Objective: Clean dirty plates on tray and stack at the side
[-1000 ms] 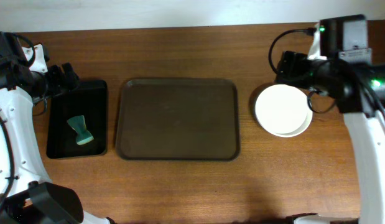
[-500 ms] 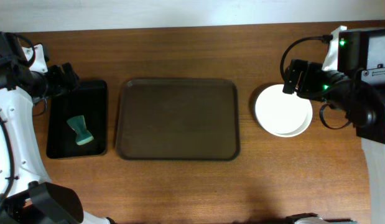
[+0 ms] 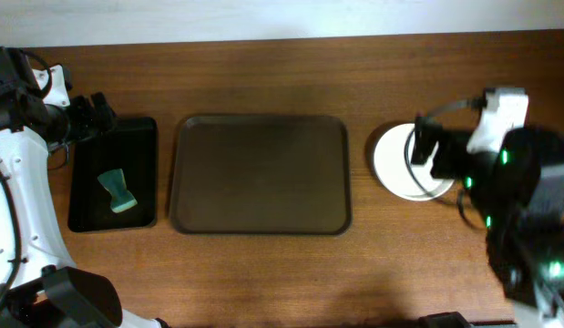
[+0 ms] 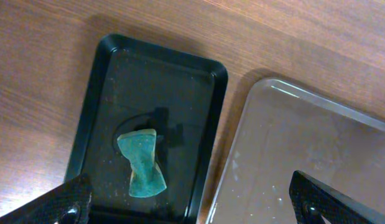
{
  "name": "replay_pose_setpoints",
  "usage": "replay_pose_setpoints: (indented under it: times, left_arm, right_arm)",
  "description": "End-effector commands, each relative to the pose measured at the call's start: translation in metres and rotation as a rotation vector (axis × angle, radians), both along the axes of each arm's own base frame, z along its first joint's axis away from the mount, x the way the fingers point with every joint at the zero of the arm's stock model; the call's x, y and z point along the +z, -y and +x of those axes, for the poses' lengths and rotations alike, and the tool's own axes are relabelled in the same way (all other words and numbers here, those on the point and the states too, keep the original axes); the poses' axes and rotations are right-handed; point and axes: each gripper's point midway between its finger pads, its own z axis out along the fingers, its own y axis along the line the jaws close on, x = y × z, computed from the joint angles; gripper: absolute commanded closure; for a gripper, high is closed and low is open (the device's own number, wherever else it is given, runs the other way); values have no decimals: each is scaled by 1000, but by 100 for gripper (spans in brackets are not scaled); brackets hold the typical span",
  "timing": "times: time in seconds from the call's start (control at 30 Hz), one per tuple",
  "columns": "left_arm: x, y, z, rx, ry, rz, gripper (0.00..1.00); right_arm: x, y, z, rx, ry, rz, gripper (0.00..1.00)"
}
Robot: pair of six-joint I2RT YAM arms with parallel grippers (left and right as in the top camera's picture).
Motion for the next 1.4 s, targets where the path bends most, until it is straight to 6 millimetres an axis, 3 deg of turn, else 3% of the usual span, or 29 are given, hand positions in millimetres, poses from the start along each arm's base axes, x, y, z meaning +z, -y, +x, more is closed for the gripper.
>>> replay_pose_setpoints:
  times: [0.0,0.1,0.23,0.53,0.87,1.1,1.37]
  left_arm:
    - [0,1,2,-11,4,-4,1]
    - [0,1,2,-12,4,-4,1]
    - [0,1,2,-12,4,-4,1]
    - [0,1,2,-11,4,-4,1]
    - [0,1,2,-12,4,-4,1]
    - [0,1,2,-11,4,-4,1]
    - [0,1,2,-12,4,-4,1]
  right_arm:
    - [-27,8,-29,2,56,14,2]
    - [-48,21,-52,-42,141,13,2]
    - [-68,25,-62,-54,265,-23,2]
    - [-106,26,-55,-63,457,-45,2]
    - [-142,23,-51,-58,495,-40,2]
    - [-188,20,-49,-44,339,-30,2]
    - [-189,18,-49,-28,336,-26,2]
